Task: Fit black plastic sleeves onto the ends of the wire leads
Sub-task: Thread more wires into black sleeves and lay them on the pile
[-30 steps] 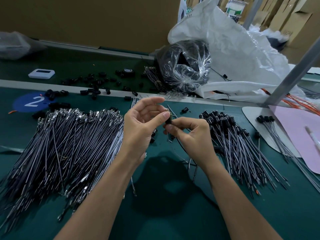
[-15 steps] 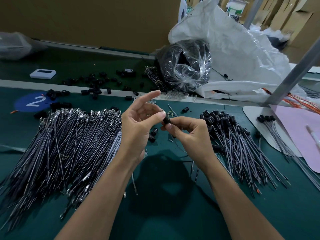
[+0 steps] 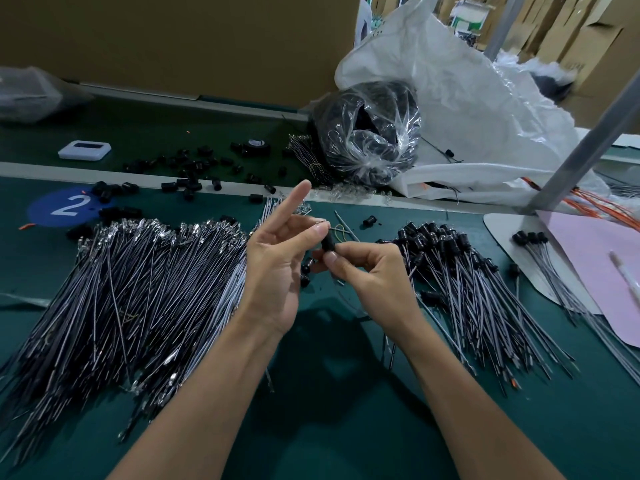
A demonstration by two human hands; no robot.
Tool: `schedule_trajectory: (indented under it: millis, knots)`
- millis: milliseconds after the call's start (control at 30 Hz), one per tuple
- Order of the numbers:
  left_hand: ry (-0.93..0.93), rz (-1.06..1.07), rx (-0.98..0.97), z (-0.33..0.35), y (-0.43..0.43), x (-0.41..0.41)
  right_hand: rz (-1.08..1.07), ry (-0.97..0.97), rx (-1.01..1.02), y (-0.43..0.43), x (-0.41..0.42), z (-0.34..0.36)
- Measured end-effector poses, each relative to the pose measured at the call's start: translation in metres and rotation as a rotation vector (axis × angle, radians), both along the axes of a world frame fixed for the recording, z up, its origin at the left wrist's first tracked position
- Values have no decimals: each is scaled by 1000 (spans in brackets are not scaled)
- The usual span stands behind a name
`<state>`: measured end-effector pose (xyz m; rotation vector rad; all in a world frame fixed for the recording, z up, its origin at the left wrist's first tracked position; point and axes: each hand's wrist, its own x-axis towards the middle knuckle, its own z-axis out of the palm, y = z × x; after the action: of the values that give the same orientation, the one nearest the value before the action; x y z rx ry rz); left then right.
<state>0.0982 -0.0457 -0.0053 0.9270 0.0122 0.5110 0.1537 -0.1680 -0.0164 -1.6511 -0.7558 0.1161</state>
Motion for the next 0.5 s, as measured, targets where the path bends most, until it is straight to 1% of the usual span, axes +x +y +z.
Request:
schedule_trajectory:
  millis: [100,233,333,400,500]
  knots:
    - [18,-23,-45,-1,-1,1,5,-11,-3,2,-2,-2]
    - [37,-31,-51,-3,-4,2,-13,-19,1,3,-3,-5]
    - [56,-59,-79,-4,-3,3,-54,-55,-13,3,-1,-7]
    - [45,-67,-54,-5,-2,4,-108,-68,-3,2,1,-6]
    - [59,-67,75,-6,-2,6,-146,-64,25,0,3,-4]
